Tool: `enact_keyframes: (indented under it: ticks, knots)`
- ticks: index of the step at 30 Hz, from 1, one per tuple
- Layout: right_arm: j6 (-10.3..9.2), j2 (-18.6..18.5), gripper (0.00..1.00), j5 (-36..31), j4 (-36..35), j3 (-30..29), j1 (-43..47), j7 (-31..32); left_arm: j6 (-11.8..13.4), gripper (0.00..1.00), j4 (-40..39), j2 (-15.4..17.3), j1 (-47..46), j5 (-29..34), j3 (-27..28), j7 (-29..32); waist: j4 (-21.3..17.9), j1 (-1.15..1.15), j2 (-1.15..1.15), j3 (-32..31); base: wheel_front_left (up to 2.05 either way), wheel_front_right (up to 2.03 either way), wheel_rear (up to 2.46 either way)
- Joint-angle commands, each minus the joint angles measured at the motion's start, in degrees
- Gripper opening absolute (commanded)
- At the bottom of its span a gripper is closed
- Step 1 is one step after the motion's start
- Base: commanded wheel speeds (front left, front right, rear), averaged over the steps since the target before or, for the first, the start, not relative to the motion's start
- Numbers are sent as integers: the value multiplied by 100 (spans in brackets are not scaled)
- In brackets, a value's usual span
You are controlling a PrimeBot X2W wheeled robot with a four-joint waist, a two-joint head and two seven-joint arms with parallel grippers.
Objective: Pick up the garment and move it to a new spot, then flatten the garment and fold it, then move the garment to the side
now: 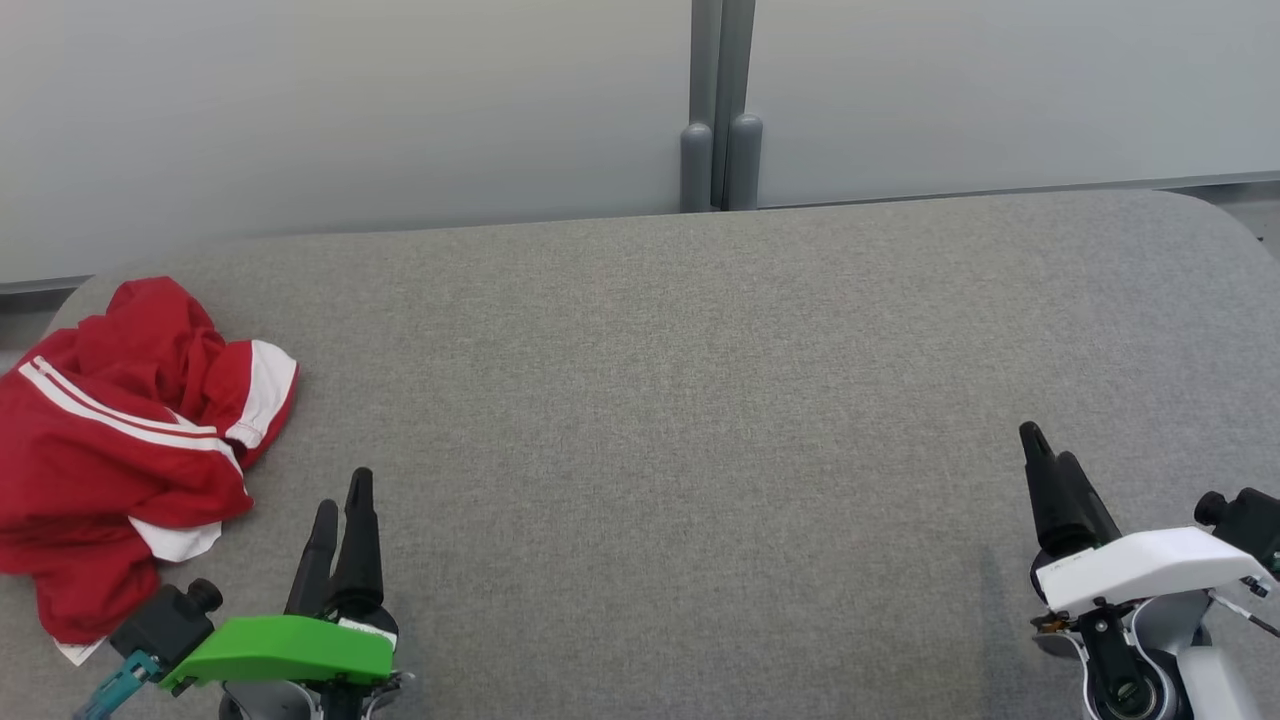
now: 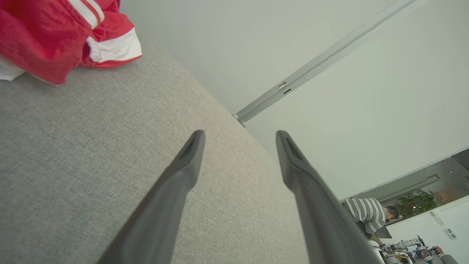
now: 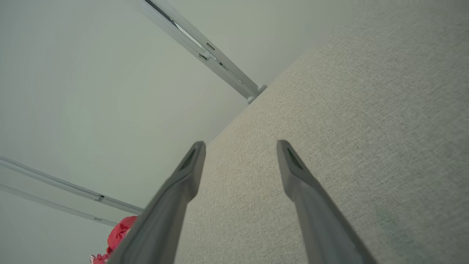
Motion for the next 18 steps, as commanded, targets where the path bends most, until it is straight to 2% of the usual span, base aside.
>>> enact_keyframes:
  ticks: [1,9,18]
  knots:
    - [12,-50,100,-201,-123,31,2,-82,0,100,-81,70,-141,242,-2,-46,-2,0,5,-4,0,0,0]
    - [13,-55,100,-846,-159,110,111,-300,0,100,3,94,-83,905,-26,-122,-11,0,6,-21,0,0,0]
    - [14,-60,100,-1579,-227,157,216,-533,0,100,220,187,-136,1382,-80,-197,-6,0,8,-32,0,0,0]
